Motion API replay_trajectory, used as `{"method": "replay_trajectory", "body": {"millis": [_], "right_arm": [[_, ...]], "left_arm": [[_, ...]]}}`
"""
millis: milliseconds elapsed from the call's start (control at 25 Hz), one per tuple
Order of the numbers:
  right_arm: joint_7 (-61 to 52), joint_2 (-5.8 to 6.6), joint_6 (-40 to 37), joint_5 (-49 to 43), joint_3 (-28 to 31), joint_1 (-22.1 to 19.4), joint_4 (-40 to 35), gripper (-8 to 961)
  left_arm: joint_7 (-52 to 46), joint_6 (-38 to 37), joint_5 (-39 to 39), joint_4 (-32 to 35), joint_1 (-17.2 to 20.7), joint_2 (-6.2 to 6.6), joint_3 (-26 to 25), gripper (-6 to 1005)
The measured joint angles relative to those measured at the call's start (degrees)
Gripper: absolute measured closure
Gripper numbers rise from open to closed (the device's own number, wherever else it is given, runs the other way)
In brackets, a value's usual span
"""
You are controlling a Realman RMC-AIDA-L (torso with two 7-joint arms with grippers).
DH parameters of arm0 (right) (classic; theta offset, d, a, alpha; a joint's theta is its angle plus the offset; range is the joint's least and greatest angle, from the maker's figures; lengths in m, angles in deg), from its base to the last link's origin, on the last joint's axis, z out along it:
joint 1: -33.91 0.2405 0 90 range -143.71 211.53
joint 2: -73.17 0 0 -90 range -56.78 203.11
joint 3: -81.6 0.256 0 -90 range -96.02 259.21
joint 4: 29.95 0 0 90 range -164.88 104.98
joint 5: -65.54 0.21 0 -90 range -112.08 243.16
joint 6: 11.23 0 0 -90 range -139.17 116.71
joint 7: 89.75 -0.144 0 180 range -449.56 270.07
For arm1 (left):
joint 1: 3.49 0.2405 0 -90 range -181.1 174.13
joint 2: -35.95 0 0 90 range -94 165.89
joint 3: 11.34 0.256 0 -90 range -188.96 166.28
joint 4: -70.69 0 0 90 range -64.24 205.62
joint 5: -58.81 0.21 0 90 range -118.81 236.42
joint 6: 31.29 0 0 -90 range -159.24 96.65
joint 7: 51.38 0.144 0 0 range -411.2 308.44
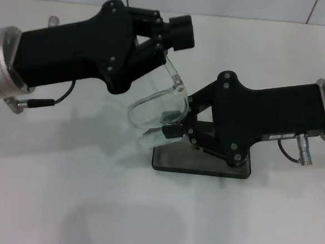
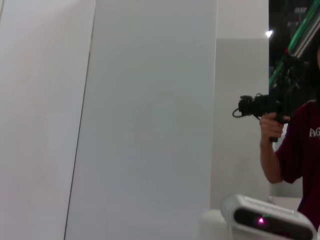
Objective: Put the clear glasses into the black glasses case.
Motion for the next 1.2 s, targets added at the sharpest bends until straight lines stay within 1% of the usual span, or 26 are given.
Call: {"method": "replay_trajectory", "body": {"millis": [160, 760, 1200], "right_arm": [[0.3, 0.12, -0.5, 0.5, 0.2, -0.1, 0.1, 876], [2.3, 0.11, -1.4, 2.1, 0.8, -0.2, 2.2, 876], [3.0, 0.14, -1.5, 2.2, 0.9, -0.1, 2.9, 876]], "left_arm": [[0.0, 0.0, 1.3, -0.5, 0.0, 0.06, 0.0, 932], [-0.2, -0.7, 2.7, -0.6, -0.2, 0.09, 0.6, 931], [-0.7, -3.4, 3.9, -0.6, -1.3, 0.24, 0.6, 931]]}}
